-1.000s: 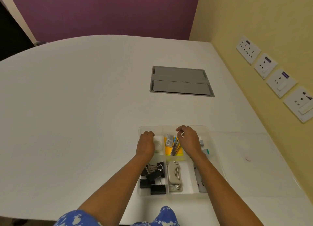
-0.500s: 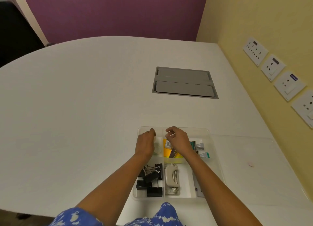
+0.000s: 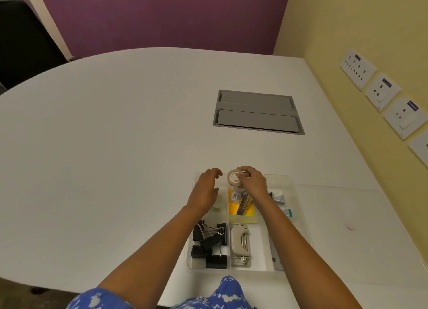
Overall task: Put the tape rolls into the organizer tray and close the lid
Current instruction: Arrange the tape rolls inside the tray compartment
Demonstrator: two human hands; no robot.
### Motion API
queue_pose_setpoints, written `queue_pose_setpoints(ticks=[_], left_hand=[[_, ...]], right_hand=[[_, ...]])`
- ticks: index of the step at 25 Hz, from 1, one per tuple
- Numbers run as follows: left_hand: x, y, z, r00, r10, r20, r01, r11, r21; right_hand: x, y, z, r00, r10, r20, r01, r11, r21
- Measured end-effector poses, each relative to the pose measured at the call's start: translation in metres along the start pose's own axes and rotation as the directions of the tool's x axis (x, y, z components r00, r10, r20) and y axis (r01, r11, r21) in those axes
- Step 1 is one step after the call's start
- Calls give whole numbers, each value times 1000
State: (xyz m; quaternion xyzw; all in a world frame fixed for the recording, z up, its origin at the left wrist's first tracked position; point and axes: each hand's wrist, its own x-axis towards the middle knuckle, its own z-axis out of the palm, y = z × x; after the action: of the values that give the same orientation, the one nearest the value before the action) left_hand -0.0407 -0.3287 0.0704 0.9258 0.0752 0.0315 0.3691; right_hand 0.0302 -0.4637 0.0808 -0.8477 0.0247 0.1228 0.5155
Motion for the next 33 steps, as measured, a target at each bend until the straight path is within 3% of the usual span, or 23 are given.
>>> queue_pose_setpoints(ticks=[1, 3, 5, 11, 17, 23, 33], left_hand=[[4, -4, 0, 994, -6, 109, -10, 989, 148], [9, -9, 1, 941, -44, 335, -132, 866, 482], [13, -12, 3, 909, -56, 412, -223, 771, 597], [21, -16, 8, 911, 28, 411, -305, 717, 627], [17, -19, 6, 941, 55, 334, -255, 765, 591], [14, -20, 7, 985, 114, 132, -168, 831, 531], [15, -21, 14, 987, 129, 101, -164, 796, 583]], right_hand=[[1, 0, -3, 1000, 0, -12, 1, 1000, 30], [2, 1, -8, 1000, -8, -21, 9, 999, 39], [3, 3, -10, 1000, -28, -12, 28, 1000, 2], [7, 9, -9, 1000, -21, 3, 21, 999, -25], [9, 9, -10, 1000, -30, -10, 30, 1000, 3], [5, 7, -10, 999, -34, -16, 34, 999, 37], [-4, 2, -11, 995, -103, -17, 102, 993, -57]])
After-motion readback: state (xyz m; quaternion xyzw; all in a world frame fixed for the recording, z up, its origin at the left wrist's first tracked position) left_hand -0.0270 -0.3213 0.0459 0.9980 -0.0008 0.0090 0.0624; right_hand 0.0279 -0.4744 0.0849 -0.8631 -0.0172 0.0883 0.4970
